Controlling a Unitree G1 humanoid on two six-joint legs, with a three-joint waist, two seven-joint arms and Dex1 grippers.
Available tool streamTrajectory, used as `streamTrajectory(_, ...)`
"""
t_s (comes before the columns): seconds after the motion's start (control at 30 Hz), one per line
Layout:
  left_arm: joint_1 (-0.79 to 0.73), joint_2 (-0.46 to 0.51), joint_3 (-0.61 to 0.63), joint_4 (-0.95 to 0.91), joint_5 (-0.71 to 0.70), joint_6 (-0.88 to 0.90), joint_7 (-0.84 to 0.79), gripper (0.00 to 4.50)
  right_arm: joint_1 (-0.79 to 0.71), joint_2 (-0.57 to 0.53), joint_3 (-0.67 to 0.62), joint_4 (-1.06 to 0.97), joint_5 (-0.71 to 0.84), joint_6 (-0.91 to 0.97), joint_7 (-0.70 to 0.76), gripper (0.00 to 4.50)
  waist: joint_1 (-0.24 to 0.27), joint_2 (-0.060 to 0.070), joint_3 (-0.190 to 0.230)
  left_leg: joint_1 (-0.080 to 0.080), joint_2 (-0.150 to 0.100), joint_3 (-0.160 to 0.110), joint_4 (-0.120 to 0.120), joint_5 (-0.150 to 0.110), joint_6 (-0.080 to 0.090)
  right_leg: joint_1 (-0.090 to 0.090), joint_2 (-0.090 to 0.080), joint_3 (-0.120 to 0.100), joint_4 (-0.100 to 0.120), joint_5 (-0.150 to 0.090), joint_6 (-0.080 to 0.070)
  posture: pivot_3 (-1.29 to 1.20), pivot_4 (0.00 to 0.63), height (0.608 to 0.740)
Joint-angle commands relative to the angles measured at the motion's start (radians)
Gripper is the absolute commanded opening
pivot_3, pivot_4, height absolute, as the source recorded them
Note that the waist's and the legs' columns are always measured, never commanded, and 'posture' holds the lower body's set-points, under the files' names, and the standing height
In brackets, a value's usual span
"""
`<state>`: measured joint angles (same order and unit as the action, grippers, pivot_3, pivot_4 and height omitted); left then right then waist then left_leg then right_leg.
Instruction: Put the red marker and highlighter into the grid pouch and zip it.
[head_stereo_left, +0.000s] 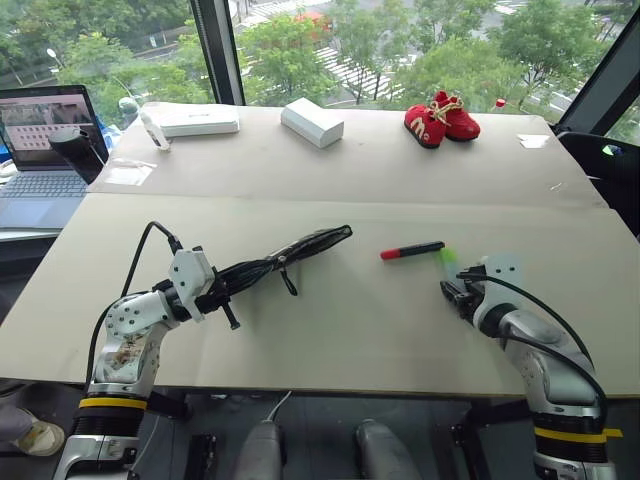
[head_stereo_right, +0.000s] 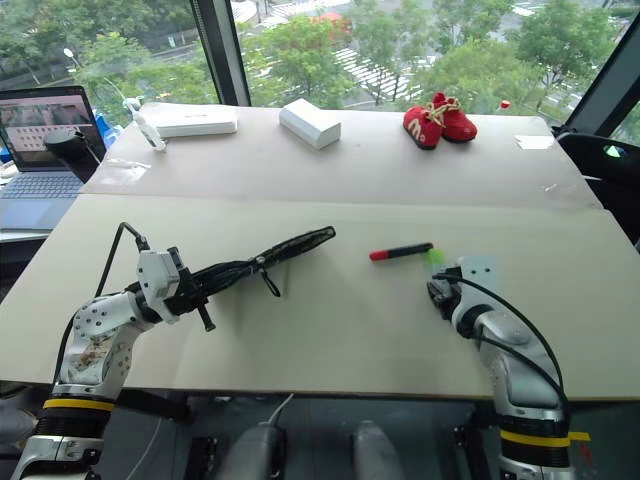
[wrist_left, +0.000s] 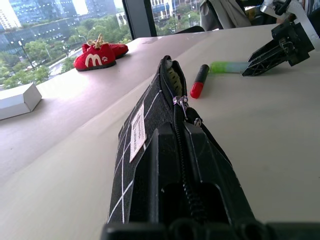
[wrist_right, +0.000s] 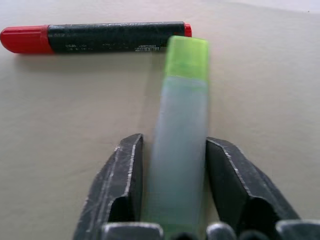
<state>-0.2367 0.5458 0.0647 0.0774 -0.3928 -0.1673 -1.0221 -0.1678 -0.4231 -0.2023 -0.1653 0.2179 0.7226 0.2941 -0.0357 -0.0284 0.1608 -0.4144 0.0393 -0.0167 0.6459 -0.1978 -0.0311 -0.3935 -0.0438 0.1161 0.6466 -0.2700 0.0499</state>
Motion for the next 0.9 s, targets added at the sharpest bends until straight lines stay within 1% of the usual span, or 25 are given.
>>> streamTrajectory(0.03,-0.024,0.008,0.026,-0.040,-0.022,0.003,0.002,0.00,0.023,-0.005,-0.022,0.061,-0.027,-0.011,-0.033,1.08,0.000,0.000,0.000,0.001,0.000,0.000,0.000,0.000,0.000,0.001,0.000,0.000,0.000,0.000,0.000,0.00,0.150,0.730)
streamTrajectory(0.3,-0.041,0.013,0.024,-0.040,-0.028,0.012,-0.013,0.00,0.019,-0.019,-0.037,0.067,-0.028,-0.052,-0.047,1.08,0.001,0.000,0.000,0.003,0.000,-0.001,0.000,0.000,0.000,0.004,0.000,0.000,-0.001,-0.001,0.001,0.00,0.150,0.730)
streamTrajectory(0.4,-0.047,0.013,0.024,-0.034,-0.031,0.016,-0.020,0.00,0.009,-0.032,-0.050,0.075,-0.026,-0.127,-0.028,1.08,0.001,0.000,0.000,0.003,0.000,-0.001,0.000,0.000,0.000,0.004,0.000,0.000,-0.001,-0.001,0.001,0.00,0.150,0.730)
streamTrajectory(0.57,-0.053,0.015,0.022,-0.017,-0.031,0.021,-0.036,0.00,-0.028,-0.082,-0.011,0.042,0.019,-0.313,0.143,1.08,-0.005,0.001,0.001,0.002,-0.001,-0.001,0.000,0.000,0.000,0.002,0.000,0.001,-0.001,-0.001,0.001,0.00,0.150,0.730)
streamTrajectory(0.7,-0.057,0.015,0.020,-0.011,-0.031,0.027,-0.046,0.00,-0.115,-0.163,0.029,0.074,-0.015,-0.533,0.292,1.08,-0.015,0.003,0.002,0.001,-0.001,0.000,-0.001,0.000,0.000,0.001,0.000,0.002,0.000,-0.001,0.001,0.00,0.150,0.730)
streamTrajectory(0.8,-0.055,0.013,0.019,-0.013,-0.028,0.028,-0.052,0.00,-0.188,-0.237,0.107,0.106,-0.072,-0.703,0.414,1.08,-0.017,0.003,0.003,0.001,0.000,0.001,-0.002,0.000,0.000,0.000,0.000,0.002,-0.001,-0.001,0.001,0.00,0.150,0.730)
streamTrajectory(0.9,-0.054,0.010,0.019,-0.017,-0.025,0.031,-0.053,0.00,-0.228,-0.276,0.169,0.131,-0.100,-0.812,0.501,1.08,-0.013,0.003,0.003,0.001,0.000,0.000,-0.002,0.000,0.000,0.000,0.000,0.002,-0.001,-0.001,0.001,0.00,0.150,0.730)
